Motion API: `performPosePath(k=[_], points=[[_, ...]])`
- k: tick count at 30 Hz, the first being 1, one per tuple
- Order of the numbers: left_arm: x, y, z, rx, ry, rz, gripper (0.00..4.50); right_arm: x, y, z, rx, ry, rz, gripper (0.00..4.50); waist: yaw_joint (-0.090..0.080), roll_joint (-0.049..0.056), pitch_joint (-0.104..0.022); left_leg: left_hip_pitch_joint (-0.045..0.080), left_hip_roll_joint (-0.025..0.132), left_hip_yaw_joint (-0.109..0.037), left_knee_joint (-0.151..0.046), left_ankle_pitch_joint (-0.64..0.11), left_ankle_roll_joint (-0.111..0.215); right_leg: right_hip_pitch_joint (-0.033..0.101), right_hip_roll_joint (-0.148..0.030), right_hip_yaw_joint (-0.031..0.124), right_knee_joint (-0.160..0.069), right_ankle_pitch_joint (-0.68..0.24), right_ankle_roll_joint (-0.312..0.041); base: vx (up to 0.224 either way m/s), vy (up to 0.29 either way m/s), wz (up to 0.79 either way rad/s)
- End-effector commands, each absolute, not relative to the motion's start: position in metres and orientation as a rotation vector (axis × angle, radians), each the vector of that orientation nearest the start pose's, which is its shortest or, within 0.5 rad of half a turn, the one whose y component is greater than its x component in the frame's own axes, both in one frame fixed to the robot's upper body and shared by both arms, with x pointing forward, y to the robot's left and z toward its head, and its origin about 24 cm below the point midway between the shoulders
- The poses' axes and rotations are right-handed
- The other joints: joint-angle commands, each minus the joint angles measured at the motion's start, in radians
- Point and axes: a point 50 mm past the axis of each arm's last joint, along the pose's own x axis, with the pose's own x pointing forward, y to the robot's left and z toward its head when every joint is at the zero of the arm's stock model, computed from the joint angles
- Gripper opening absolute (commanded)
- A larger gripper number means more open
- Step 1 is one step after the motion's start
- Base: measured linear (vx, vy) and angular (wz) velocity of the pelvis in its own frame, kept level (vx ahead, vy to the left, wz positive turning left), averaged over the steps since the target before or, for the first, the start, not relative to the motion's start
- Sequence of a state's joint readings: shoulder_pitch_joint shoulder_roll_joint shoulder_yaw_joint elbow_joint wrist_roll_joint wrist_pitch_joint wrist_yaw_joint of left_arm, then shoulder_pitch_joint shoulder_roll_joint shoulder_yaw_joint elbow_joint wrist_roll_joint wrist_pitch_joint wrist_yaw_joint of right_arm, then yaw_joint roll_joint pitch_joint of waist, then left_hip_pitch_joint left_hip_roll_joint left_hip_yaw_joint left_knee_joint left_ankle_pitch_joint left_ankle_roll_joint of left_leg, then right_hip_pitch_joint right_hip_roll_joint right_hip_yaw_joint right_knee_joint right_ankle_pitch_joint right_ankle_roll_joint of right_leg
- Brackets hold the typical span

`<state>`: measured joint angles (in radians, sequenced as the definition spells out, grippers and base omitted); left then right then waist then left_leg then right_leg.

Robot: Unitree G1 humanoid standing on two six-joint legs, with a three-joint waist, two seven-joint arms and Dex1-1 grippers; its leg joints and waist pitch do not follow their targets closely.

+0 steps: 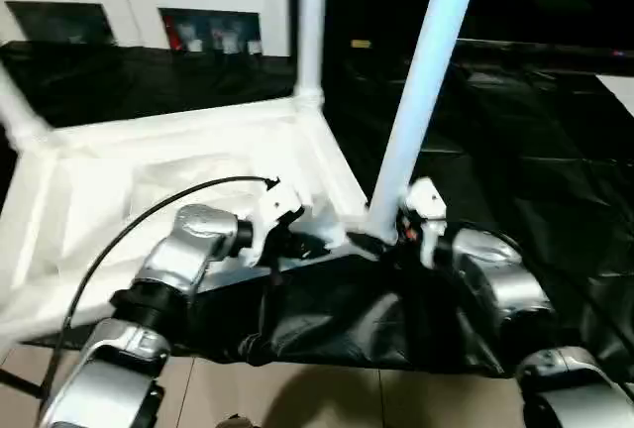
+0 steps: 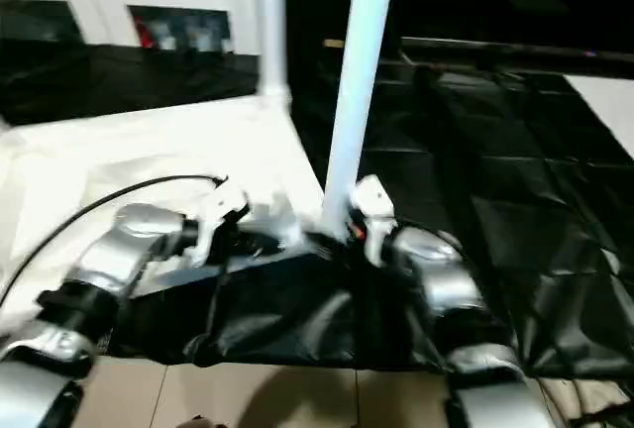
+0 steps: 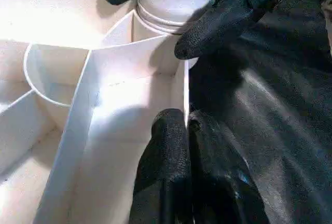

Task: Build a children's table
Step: Rotate leg to tighten

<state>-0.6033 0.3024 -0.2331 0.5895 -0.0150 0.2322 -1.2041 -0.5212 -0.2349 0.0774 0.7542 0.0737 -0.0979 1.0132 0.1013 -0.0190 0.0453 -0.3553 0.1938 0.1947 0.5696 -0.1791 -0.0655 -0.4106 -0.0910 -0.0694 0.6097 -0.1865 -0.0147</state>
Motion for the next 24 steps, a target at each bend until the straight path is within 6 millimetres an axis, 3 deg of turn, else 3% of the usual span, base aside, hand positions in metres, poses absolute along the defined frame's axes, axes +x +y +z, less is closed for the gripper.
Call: performPosePath(k=[1,4,9,24], points=[[0.3184,0.099,0.0688,0.244,0.366,-1.405,0.0,0.308,-0.1205,0.0199,-0.114,0.277,1.158,3.63,0.0,0.001,-0.055,0.005,0.041,-0.012,-0.059,-0.221,0.061,0.057,-0.058,0.044,-0.072,-0.17,-0.247,0.0,0.0,0.0],[0.3184,0.099,0.0688,0.244,0.366,-1.405,0.0,0.308,-0.1205,0.0199,-0.114,0.277,1.158,3.63,-0.001,0.0,-0.056,0.006,0.041,-0.014,-0.062,-0.226,0.043,0.056,-0.058,0.046,-0.074,-0.2,-0.23,0.0,0.0,0.0],[0.3184,0.099,0.0688,0.244,0.366,-1.405,0.0,0.308,-0.1205,0.0199,-0.114,0.277,1.158,3.63,0.0,0.0,-0.058,0.003,0.039,-0.013,-0.058,-0.19,0.058,0.058,-0.056,0.045,-0.068,-0.136,-0.243,0.0,0.0,0.0],[0.3184,0.099,0.0688,0.244,0.366,-1.405,0.0,0.308,-0.1205,0.0199,-0.114,0.277,1.158,3.63,0.0,0.0,-0.058,0.004,0.039,-0.013,-0.059,-0.197,0.056,0.057,-0.056,0.045,-0.07,-0.158,-0.238,0.0,0.0,0.0]])
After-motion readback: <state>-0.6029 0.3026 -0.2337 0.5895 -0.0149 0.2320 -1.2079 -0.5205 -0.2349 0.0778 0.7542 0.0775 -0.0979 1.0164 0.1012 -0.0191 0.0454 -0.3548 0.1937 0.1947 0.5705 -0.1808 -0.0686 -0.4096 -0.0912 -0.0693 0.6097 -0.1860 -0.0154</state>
